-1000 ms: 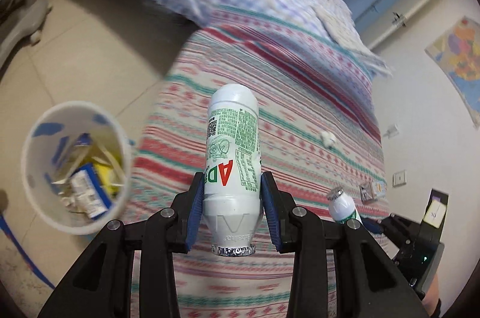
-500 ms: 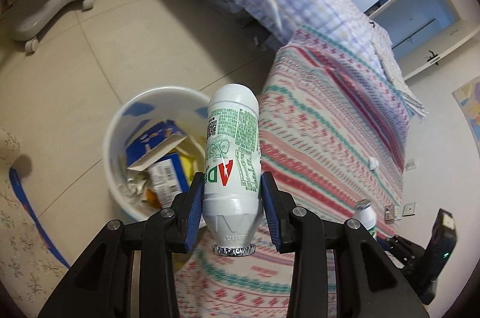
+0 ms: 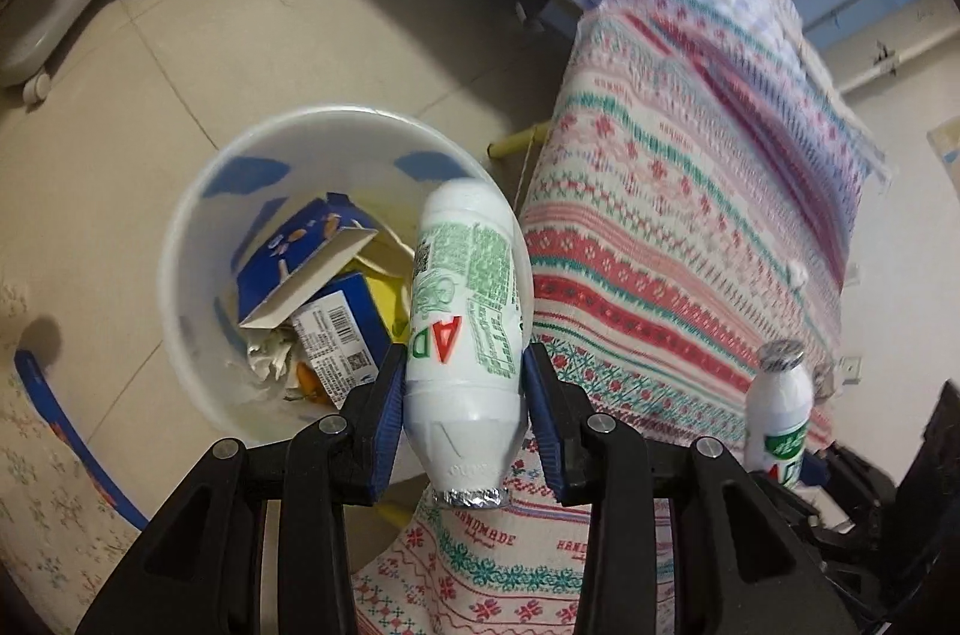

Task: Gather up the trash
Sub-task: 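Carry both white bottles to the wastebasket and open both grippers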

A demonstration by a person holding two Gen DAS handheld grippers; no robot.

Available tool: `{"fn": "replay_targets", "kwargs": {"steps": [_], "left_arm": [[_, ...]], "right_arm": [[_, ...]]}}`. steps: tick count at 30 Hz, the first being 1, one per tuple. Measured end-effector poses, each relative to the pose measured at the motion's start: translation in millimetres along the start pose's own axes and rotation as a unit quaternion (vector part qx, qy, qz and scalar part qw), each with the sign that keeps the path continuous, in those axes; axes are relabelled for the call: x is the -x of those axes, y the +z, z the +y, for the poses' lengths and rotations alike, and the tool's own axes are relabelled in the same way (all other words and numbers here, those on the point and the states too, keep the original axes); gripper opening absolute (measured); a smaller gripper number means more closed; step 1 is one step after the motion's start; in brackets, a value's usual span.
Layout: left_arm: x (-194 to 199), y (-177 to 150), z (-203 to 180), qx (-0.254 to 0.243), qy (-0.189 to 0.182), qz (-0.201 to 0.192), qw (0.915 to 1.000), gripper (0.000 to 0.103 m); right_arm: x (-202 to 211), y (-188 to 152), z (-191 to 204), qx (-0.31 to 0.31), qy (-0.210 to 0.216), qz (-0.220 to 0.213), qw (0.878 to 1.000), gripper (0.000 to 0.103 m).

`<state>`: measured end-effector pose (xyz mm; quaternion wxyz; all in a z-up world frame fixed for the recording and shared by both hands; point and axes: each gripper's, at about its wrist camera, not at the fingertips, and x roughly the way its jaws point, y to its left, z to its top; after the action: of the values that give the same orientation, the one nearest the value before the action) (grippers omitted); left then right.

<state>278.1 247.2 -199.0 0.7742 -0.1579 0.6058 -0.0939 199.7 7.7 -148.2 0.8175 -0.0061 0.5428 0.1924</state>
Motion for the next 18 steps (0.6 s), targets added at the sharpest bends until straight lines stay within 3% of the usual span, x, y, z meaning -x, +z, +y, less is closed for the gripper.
{"fn": "replay_targets", "kwargs": {"steps": [2,6,13,18], "left_arm": [[-6,0,2,0.003,0.015,0.014,0.9998,0.051],[0,4,12,0.013,0.038,0.003,0.9992,0.053],[49,2,53,0.093,0.010,-0.066,0.9934,0.053],[70,-3,75,0.142,-0.004,-0.088,0.9859,0.053]], "right_arm": [[-1,3,4,-0.005,0.008,-0.008,1.000,0.040],[-5,8,8,-0.006,0.008,-0.017,1.000,0.040],[-18,15,22,-0.007,0.025,-0.017,1.000,0.040],[-29,28,37,-0.030,0.067,-0.020,0.997,0.040]]}}
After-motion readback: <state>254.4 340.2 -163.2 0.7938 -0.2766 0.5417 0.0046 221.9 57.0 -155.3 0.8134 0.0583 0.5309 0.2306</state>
